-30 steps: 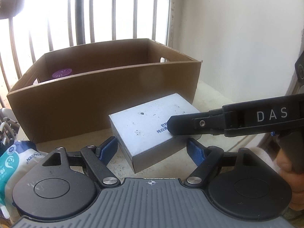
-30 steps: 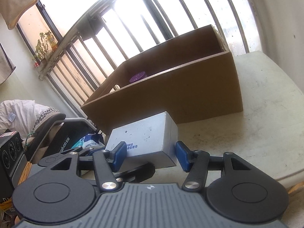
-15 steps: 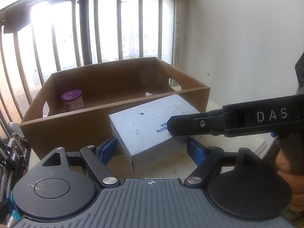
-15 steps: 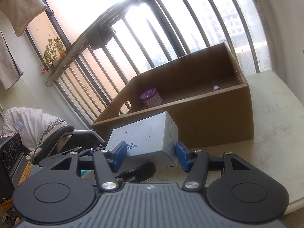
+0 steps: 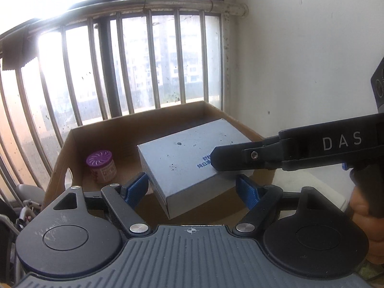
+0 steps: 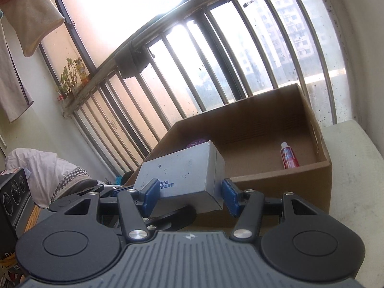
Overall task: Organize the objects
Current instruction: 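Carry the white box over into the cardboard box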
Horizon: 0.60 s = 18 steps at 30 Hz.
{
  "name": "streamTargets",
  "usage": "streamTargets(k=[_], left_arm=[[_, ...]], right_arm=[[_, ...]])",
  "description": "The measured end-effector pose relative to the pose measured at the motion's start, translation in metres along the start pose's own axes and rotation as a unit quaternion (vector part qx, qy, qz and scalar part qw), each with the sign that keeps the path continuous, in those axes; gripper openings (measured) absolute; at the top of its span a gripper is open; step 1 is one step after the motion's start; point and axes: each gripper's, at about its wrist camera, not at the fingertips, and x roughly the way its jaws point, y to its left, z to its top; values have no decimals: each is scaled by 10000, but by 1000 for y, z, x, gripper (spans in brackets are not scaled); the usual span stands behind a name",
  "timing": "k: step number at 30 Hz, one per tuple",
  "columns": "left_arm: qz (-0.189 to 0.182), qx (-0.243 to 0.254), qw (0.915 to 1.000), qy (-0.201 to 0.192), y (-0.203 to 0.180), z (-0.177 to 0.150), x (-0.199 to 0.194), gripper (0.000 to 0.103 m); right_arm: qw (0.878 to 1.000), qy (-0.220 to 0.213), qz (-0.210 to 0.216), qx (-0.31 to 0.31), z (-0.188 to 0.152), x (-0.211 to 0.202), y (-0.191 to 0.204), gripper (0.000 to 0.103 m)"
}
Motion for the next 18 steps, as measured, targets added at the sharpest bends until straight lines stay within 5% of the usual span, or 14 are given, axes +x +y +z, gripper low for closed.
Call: streamTargets(k=[8, 18], left_arm=[[51, 196, 9997, -140, 15, 35, 18, 80], [87, 306, 9994, 146, 41, 64, 60, 80]], right_arm=[[9998, -30, 159, 68, 44, 16, -6, 61], [9983, 396, 215, 359, 87, 60, -29, 61]])
